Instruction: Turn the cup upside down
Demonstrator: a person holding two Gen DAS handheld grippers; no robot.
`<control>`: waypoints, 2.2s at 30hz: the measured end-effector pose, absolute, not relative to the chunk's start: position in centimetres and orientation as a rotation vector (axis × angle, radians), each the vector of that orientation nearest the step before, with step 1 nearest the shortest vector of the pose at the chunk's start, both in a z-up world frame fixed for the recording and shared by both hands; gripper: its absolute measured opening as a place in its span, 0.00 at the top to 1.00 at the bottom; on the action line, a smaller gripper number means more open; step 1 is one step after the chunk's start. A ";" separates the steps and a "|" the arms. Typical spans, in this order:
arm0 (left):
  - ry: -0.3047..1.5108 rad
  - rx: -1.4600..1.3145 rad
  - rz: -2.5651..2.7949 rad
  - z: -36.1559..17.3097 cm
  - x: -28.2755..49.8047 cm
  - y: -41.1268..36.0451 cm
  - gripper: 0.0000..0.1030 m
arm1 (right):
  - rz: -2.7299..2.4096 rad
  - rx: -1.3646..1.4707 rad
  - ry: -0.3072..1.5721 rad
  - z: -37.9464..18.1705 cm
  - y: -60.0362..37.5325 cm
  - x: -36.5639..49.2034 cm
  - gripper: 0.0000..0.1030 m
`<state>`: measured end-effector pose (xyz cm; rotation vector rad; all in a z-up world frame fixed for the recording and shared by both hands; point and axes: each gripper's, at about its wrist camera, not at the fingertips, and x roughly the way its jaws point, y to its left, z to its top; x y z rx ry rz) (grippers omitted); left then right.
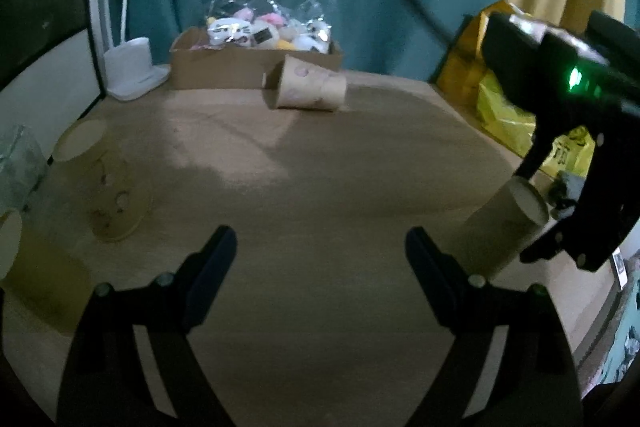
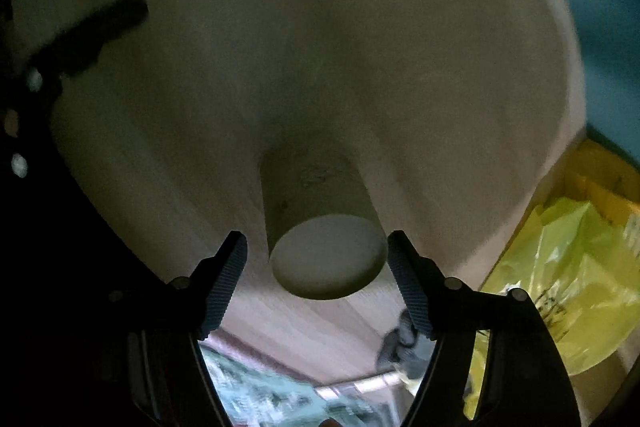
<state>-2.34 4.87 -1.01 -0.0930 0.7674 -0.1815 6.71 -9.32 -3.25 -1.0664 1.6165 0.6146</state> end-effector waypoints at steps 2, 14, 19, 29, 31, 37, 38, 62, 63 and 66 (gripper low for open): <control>0.764 -0.073 -0.201 -0.8 -2.7 4.1 0.15 | 0.617 -0.974 1.551 -2.1 -10.2 6.4 0.27; 0.720 -0.057 -0.243 0.5 -4.6 0.5 0.15 | 0.413 -0.405 0.940 4.1 -16.6 1.1 0.27; 0.694 0.001 -0.233 0.9 -5.5 -2.1 0.15 | 0.357 -0.155 0.755 4.6 -19.6 -1.7 0.27; 0.628 -0.030 -0.149 0.3 -8.4 -4.9 0.15 | 0.328 -0.049 0.691 1.2 -24.4 -6.4 0.27; 0.613 -0.044 -0.138 0.2 -9.2 -5.2 0.15 | 0.331 -0.055 0.686 0.4 -24.8 -6.8 0.27; 0.595 -0.050 -0.110 -0.3 -10.6 -6.0 0.15 | 0.357 -0.054 0.637 -0.9 -25.0 -8.1 0.27; 0.594 -0.055 -0.108 -0.4 -10.7 -6.0 0.15 | 0.358 -0.044 0.632 -1.1 -25.1 -8.1 0.27; 0.590 -0.050 -0.053 -1.0 -11.5 -3.3 0.15 | 0.294 -0.003 0.658 -2.4 -24.7 -8.0 0.27; 0.588 -0.049 -0.055 -1.1 -11.5 -3.3 0.15 | 0.291 -0.002 0.659 -2.4 -24.7 -8.0 0.27; 0.585 -0.046 -0.058 -1.1 -11.6 -3.2 0.15 | 0.282 0.000 0.661 -2.4 -24.7 -8.1 0.27</control>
